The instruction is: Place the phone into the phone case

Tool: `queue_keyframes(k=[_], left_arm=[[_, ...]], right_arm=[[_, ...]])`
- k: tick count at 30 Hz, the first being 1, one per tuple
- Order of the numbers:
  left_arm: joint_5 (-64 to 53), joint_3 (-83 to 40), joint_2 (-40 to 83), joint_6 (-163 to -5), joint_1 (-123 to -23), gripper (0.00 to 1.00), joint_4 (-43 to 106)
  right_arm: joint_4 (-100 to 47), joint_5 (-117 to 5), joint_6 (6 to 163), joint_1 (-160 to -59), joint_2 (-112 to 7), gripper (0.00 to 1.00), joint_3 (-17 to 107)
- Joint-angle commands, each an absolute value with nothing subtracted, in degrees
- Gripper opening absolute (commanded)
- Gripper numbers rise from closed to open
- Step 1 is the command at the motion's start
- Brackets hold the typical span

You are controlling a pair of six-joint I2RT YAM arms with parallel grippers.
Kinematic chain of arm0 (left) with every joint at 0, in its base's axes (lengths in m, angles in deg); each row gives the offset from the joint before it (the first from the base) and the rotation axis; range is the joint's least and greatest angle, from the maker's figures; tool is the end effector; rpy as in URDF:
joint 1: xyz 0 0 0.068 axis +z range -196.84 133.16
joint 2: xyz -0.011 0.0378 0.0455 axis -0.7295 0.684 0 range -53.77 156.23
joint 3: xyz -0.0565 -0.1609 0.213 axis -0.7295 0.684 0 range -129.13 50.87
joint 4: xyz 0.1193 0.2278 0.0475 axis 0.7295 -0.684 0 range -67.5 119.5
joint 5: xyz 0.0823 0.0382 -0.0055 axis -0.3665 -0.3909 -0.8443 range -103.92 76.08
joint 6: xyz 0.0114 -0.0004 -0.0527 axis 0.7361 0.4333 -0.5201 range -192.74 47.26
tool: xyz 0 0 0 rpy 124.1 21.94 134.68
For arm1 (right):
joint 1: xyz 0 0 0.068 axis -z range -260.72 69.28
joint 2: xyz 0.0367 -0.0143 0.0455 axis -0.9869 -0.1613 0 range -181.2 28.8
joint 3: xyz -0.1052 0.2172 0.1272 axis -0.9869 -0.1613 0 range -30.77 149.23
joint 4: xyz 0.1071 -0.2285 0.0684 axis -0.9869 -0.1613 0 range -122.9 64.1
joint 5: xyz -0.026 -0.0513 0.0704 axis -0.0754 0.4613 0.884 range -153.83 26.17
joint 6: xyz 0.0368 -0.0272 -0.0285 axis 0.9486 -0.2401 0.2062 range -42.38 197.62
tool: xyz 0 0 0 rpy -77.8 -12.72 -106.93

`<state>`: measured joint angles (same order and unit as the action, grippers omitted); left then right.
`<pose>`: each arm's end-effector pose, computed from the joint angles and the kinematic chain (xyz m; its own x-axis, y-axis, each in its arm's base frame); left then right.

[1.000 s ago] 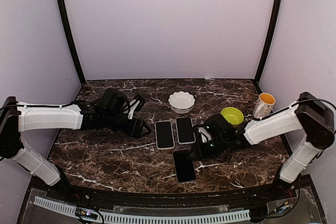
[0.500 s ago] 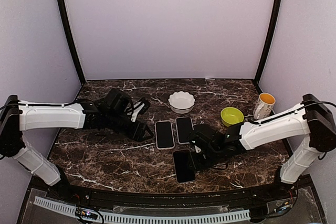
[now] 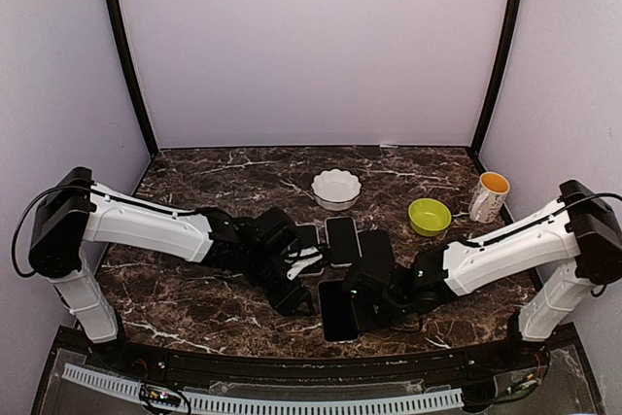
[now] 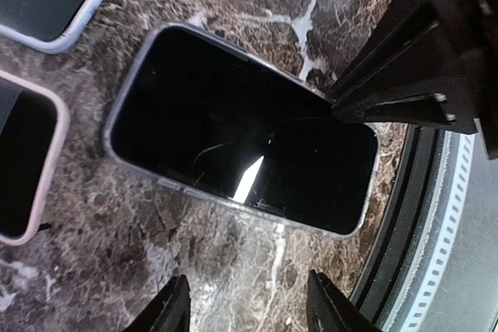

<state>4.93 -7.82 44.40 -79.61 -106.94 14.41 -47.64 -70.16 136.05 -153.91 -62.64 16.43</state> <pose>0.1631 -0.3069 0.1775 -0.5126 0.6642 -0.5441 0.8586 0.3917 -0.3307 0.0871 0.2751 0.1496 -0.9378 -0.1763 -0.2990 -0.2663 0.9179 0.2941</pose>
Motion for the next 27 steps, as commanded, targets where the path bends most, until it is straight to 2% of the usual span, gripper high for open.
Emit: queue_keyframes(k=[1,7,9,11,13,14,16,17,18,19,21,23,27], left_arm=[[5.65,-10.61,46.71,-77.51,-108.12,0.52,12.06],[5.17,-11.72,47.92,-77.6,-108.21,0.52,11.39],[2.72,-11.72,46.94,-77.9,-107.97,0.52,11.43],[0.17,-11.82,45.93,-78.31,-107.15,0.52,11.36],[-2.24,-12.18,44.84,-78.8,-105.26,0.52,10.83],[-4.1,-12.38,43.72,-79.06,-102.75,0.52,10.4],[-6.67,-12.44,40.96,-80.66,-97.23,0.53,10.66],[-9.12,-11.95,39.69,-82.15,-94.93,0.54,11.78],[-10.42,-11.74,36.53,-82.98,-90.94,0.58,12.43],[-13.86,-10.92,33.01,-83.93,-87.4,0.61,14.23],[-20.94,-8.61,27.84,-82.53,-84.13,0.82,18.4],[-27.29,-5.65,23.47,-79.08,-81.83,0.95,23.95],[-30.51,-1.58,18.86,-75.99,-74.13,0.99,31.1]], right_arm=[[-55.35,-68.61,141.89,-158.24,-67.74,0.08,14.18],[-60.06,-68.22,142.6,-162.36,-74.43,0.07,16.51],[-61.6,-71.96,141.88,-161.19,-71.24,0.08,18.51],[-61.07,-74.63,138.69,-158.28,-66.15,0.14,20.36],[-59.93,-77.38,133.04,-154.42,-61.0,0.27,23.71],[-59.09,-78.41,129.11,-151.97,-58.77,0.37,25.95],[-57.78,-79.9,120.71,-147.21,-55.42,0.68,30.81],[-57.28,-81.22,116.14,-144.78,-54.22,0.89,33.11],[-56.31,-82.87,112.15,-142.34,-52.9,0.97,34.72],[-54.43,-83.74,106.67,-138.99,-51.42,0.98,35.27],[-46.63,-78.79,99.95,-130.12,-48.06,0.99,33.91],[-40.44,-74.95,94.04,-121.35,-46.21,0.99,31.6],[-29.55,-66.93,88.62,-103.4,-44.74,0.98,26.35]])
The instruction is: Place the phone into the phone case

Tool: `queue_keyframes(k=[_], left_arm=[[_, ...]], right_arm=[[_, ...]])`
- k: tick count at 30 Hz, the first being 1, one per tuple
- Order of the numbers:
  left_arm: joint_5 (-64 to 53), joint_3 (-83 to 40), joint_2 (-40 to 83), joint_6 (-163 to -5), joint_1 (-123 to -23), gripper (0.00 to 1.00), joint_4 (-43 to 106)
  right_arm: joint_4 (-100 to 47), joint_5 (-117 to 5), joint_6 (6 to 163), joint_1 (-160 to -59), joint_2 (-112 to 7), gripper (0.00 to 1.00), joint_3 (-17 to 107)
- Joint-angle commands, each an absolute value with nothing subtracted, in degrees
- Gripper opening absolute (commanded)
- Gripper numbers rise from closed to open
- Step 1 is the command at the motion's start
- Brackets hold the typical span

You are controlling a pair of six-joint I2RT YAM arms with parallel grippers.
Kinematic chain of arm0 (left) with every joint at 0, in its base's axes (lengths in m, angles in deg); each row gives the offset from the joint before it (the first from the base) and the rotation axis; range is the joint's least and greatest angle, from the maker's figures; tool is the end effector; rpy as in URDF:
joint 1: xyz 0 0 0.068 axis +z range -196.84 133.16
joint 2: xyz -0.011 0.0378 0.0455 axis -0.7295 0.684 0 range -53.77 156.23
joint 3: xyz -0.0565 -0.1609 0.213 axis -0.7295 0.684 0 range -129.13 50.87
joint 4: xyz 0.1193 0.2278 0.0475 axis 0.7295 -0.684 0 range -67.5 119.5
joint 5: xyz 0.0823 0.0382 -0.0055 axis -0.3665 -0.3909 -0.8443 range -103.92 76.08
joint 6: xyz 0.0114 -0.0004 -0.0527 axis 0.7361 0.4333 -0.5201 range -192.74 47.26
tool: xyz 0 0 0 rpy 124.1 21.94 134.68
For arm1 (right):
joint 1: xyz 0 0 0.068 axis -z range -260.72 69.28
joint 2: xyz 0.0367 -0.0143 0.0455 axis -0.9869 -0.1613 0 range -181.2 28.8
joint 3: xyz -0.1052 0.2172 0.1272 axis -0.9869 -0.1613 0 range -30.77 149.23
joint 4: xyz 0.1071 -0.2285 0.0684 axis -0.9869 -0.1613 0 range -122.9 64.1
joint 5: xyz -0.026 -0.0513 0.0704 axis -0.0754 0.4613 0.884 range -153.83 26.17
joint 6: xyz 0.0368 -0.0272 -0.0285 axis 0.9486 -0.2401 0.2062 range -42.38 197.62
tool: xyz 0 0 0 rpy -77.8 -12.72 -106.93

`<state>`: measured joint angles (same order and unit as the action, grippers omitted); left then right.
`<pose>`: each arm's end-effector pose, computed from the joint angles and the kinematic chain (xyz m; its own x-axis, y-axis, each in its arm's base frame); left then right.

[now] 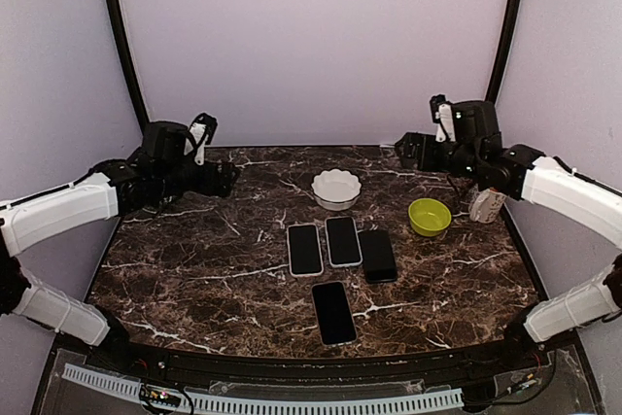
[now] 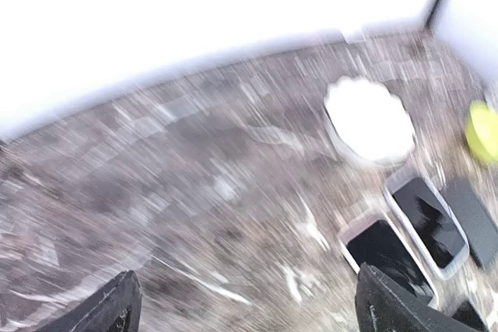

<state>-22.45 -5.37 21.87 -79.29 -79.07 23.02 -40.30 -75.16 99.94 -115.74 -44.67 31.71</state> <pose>0.2599 -0.1577 0.2968 -0.4141 0.1277 -0.9012 0.3696 0.9284 -0.0383 0.2457 0.1637 0.3321 -0.4833 0.1160 -0.8677 -0.2527 0.9305 0.2652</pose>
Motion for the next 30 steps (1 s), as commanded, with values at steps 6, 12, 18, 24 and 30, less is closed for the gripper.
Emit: queue_keyframes(k=[6,12,18,24,30], left_arm=[[-28.9,11.93,16.3,-70.61,-60.82,0.99,52.54],[-23.61,30.54,20.79,-69.83,-53.07,0.99,84.83],[-19.43,37.15,17.39,-68.68,-52.04,0.99,90.81],[-17.44,39.66,20.73,-65.58,-51.3,0.99,95.33],[-14.82,40.46,37.31,-63.58,-50.38,0.99,114.29]], right_arm=[[-2.59,-61.53,81.75,-85.72,-41.17,0.99,8.21],[25.31,-59.07,82.07,-76.37,-46.34,0.99,-9.48],[46.79,-60.92,81.61,-75.26,-48.7,0.98,-22.13],[70.55,-58.63,82.79,-74.64,-62.26,0.98,-27.44],[62.28,-56.15,81.78,-74.39,-60.34,0.98,-24.29]])
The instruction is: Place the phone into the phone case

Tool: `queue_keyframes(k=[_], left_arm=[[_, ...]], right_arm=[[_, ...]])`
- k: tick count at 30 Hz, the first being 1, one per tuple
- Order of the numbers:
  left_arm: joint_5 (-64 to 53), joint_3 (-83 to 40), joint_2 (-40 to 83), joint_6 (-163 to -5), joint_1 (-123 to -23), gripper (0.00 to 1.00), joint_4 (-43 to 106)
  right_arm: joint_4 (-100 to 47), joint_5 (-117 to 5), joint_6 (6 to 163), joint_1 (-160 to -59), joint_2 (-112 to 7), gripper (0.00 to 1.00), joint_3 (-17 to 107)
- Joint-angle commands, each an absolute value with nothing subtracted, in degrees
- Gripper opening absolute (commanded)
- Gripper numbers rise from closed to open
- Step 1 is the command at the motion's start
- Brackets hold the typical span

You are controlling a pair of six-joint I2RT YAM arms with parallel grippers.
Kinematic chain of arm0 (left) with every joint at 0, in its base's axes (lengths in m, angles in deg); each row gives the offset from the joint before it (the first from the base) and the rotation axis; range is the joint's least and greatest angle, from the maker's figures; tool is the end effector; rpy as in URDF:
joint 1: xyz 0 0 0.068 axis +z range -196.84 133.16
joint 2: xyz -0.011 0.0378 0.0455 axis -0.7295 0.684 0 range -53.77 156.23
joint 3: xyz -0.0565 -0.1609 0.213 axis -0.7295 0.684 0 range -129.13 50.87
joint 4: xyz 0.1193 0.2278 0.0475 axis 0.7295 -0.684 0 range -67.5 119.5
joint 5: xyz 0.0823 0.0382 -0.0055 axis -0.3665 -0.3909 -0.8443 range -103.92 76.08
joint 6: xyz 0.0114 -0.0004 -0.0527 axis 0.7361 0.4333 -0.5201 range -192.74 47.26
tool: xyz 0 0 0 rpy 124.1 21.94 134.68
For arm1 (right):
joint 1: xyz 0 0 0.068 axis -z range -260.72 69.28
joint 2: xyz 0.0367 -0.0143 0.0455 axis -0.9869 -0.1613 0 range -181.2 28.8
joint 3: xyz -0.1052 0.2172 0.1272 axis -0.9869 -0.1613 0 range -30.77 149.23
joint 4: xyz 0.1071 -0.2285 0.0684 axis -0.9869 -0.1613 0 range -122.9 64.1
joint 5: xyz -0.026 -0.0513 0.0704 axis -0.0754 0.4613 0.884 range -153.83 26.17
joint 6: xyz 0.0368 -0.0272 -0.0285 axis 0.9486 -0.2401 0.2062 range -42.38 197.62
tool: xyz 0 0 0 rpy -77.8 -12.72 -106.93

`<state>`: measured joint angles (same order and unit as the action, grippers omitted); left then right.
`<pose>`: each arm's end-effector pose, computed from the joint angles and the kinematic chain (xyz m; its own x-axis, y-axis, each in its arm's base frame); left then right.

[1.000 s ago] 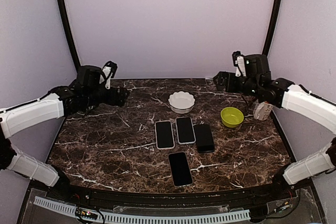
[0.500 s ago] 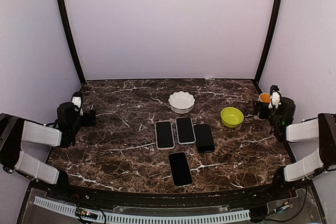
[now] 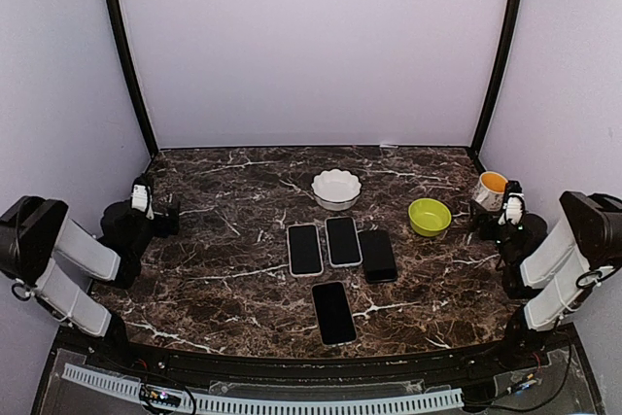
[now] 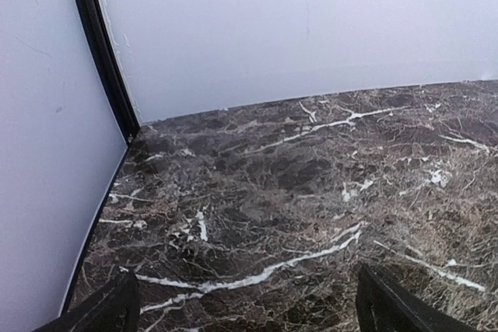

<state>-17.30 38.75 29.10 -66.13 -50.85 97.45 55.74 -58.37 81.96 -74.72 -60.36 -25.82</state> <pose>0.2337 -0.0144 0.1585 -0.0471 0.1185 -0.9918 0.0165 0.9929 0.1178 0.2091 -0.0185 0.1349 -0.0438 0.0804 -0.9958 0.0129 0.9967 0.0799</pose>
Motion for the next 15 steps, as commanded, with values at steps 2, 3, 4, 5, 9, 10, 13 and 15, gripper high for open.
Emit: queue_keyframes(k=[2,3,4,5,9,10,13,15], left_arm=[[-14.44,38.43,35.54,-64.49,-49.85,0.99,105.97],[-13.26,37.68,35.62,-64.57,-49.62,0.99,105.44],[-12.35,37.77,36.8,-64.48,-49.32,0.99,107.68],[-12.25,37.67,36.69,-64.57,-49.27,0.99,107.4],[-11.46,37.24,36.63,-64.87,-48.99,0.99,106.35],[-11.46,37.11,36.26,-65.03,-48.96,0.99,105.14],[-10.92,37.06,36.54,-65.02,-48.8,0.99,105.68],[-10.93,36.95,36.27,-65.15,-48.7,0.99,105.02]], right_arm=[[60.95,-58.32,82.18,-74.38,-59.67,0.99,-24.29],[60.68,-59.69,82.74,-74.43,-59.78,0.99,-24.08],[60.94,-60.57,83.1,-74.47,-59.91,0.98,-24.01],[61.08,-60.96,83.21,-74.48,-59.92,0.99,-24.07],[65.0,-63.15,83.79,-74.54,-59.91,0.98,-26.2],[66.84,-63.57,84.01,-74.56,-60.29,0.98,-27.1],[68.06,-63.65,84.05,-74.65,-60.73,0.99,-27.36],[66.42,-63.65,83.96,-74.9,-60.44,0.99,-26.64]])
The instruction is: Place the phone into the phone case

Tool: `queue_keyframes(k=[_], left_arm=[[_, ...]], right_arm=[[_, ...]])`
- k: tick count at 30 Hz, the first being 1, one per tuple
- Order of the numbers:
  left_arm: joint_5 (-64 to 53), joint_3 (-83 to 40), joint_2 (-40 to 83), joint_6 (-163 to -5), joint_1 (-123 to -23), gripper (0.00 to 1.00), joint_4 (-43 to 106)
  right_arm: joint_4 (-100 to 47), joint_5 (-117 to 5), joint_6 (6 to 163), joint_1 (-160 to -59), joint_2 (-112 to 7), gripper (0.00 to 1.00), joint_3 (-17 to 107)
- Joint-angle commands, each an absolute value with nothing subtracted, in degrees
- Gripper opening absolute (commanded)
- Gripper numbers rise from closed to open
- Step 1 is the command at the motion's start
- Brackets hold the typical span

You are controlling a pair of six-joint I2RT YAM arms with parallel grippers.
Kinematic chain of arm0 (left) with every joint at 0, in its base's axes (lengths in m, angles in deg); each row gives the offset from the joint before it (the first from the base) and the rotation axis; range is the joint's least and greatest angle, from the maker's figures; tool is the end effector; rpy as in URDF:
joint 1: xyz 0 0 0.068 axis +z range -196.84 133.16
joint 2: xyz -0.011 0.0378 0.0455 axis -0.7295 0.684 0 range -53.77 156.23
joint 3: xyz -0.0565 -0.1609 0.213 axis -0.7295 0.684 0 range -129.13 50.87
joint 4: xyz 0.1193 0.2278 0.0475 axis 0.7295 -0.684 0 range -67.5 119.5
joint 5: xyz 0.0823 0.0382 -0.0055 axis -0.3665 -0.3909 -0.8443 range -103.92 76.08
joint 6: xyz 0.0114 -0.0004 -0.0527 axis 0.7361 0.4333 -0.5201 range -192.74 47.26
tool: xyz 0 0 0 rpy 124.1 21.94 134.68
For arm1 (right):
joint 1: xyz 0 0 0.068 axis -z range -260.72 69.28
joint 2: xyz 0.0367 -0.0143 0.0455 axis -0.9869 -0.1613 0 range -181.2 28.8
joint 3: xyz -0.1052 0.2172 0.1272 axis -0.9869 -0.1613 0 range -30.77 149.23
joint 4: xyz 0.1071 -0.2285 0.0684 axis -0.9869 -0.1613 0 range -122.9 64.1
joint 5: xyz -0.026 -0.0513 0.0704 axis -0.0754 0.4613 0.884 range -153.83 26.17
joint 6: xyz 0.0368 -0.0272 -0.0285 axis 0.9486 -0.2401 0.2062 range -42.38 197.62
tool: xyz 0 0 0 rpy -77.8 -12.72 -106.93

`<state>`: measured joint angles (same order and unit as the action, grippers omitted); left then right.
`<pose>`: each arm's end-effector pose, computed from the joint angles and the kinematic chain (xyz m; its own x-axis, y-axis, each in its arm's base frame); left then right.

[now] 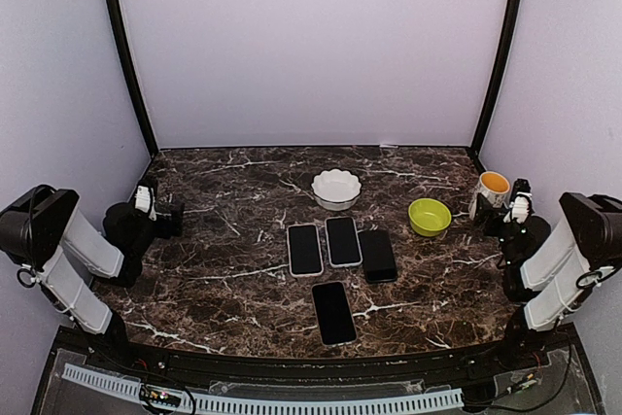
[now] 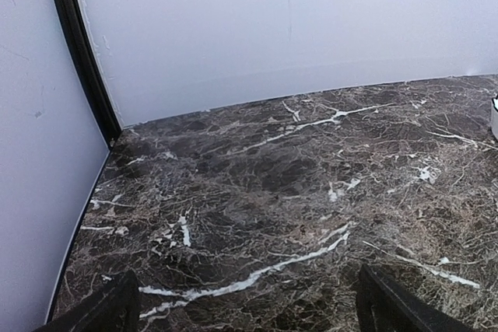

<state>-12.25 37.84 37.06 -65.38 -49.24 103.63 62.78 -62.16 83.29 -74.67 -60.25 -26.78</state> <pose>0.2434 -0.0113 0.1436 -0.0543 0.1304 -0.9900 0.0784 0.9889 0.1260 0.2048 -0.0206 0.1455 0.0700 0.0919 -0.9933 0.0698 0.9928 0.0968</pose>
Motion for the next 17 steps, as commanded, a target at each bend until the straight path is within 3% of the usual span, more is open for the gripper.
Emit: queue_keyframes(k=[1,9,13,17], left_arm=[[-10.84,36.97,36.29,-65.17,-48.69,0.99,105.01],[-10.75,37.02,36.41,-65.18,-48.59,0.99,105.35],[-10.37,36.86,36.41,-65.25,-48.47,0.99,105.21],[-9.87,36.74,36.4,-65.43,-48.19,0.99,104.93]], right_arm=[[65.29,-63.65,83.97,-74.91,-60.29,0.99,-26.15],[65.6,-65.87,84.12,-75.0,-60.28,0.99,-26.5],[58.54,-60.38,81.92,-75.24,-59.79,0.99,-22.7],[56.11,-65.36,81.92,-76.58,-59.51,0.98,-21.89]])
